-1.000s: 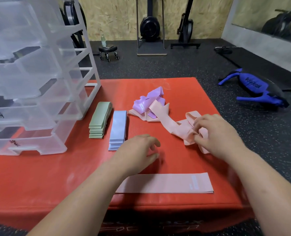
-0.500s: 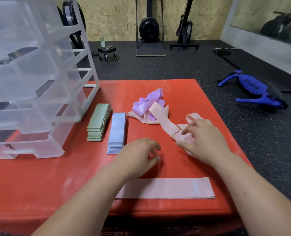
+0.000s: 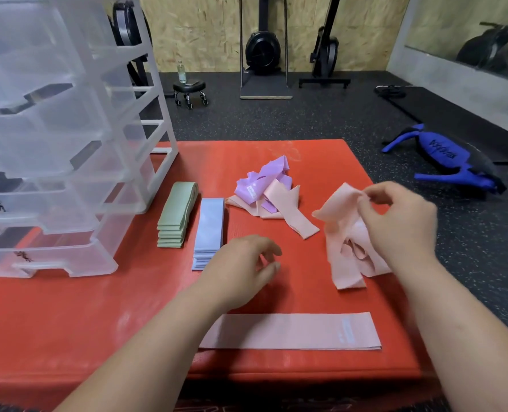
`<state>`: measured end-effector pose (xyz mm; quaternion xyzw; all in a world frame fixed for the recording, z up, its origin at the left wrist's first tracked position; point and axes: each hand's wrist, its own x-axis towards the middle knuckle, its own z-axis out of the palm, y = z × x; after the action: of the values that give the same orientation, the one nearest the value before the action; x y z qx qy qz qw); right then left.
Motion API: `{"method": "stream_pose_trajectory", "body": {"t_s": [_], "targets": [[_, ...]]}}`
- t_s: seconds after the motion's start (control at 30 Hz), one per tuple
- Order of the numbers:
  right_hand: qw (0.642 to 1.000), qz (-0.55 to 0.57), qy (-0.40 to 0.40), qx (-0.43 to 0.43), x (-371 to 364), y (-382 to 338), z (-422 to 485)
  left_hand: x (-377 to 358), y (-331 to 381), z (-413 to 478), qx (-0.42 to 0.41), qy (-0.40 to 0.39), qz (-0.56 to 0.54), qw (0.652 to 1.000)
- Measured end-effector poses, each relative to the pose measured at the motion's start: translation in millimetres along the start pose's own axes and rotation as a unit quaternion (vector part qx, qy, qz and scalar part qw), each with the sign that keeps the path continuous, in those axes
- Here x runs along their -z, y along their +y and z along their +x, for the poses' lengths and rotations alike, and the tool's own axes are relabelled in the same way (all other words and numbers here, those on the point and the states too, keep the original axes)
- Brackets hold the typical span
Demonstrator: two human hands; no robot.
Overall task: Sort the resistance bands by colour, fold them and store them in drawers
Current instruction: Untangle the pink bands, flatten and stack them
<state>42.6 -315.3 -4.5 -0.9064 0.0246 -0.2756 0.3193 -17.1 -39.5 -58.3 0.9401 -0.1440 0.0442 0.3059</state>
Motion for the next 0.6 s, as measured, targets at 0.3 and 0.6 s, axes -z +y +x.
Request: {"method": "stream_pose_trajectory", "body": {"t_s": [0.3, 0.6], "targets": [[0.979, 0.103, -0.144, 0.105, -5, -31, -39, 0, 34, 8, 0.083, 0.011, -0.334, 0.939], [0.929, 0.172, -0.295, 0.141, -16, -31, -49, 2, 34, 10, 0.174, 0.068, -0.452, 0.872]]}}
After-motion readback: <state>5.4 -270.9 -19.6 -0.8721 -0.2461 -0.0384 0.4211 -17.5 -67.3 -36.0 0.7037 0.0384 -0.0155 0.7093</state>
